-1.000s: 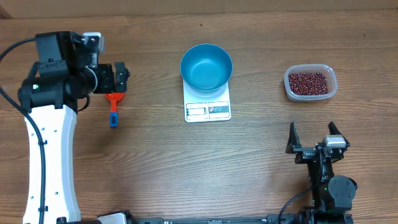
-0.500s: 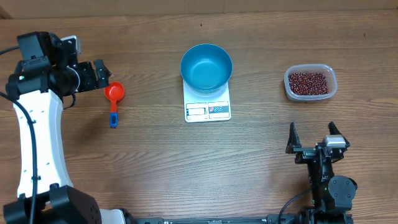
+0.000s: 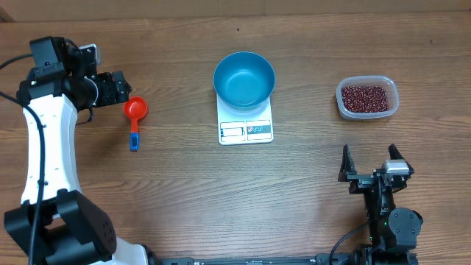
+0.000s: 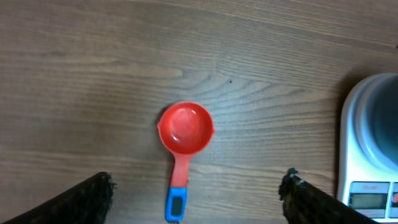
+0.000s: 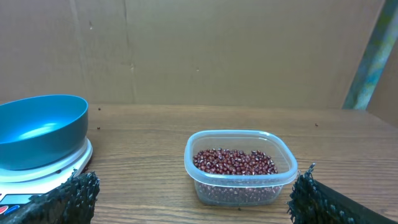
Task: Scoop item into bowl and weigh 150g on scale
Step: 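Lower the left gripper and grasp the red scoop's rim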
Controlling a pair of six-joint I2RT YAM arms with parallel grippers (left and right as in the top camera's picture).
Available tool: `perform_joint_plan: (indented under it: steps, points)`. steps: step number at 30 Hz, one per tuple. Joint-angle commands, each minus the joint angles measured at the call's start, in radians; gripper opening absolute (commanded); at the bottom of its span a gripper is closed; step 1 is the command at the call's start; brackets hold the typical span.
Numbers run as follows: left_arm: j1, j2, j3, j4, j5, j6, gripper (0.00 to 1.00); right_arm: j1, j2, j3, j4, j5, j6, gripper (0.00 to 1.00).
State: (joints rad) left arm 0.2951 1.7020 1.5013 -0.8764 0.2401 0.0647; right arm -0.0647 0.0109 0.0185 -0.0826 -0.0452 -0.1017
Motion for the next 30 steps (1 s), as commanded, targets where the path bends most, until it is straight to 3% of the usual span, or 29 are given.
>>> perform_joint_plan:
  steps: [1,3,6,17,25,30]
  points:
    - [0.006,0.047,0.024,0.024,0.015,0.142,0.83,0.004,-0.008,-0.011,0.003,-0.002,-0.001,1.0]
    - [0.008,0.072,0.024,0.03,0.013,0.224,0.75,0.004,-0.008,-0.011,0.003,-0.001,-0.001,1.0]
    - [0.017,0.118,0.024,0.044,0.011,0.281,0.72,0.004,-0.008,-0.011,0.003,-0.002,-0.001,1.0]
    - [0.03,0.319,0.024,0.173,-0.027,0.28,0.55,0.004,-0.008,-0.011,0.003,-0.002,-0.001,1.0]
    - [0.001,0.383,0.024,0.166,-0.047,0.243,0.4,0.004,-0.008,-0.011,0.003,-0.002,-0.001,1.0]
    - [-0.002,0.419,0.024,0.168,-0.053,0.216,0.35,0.004,-0.008,-0.011,0.003,-0.002,-0.001,1.0]
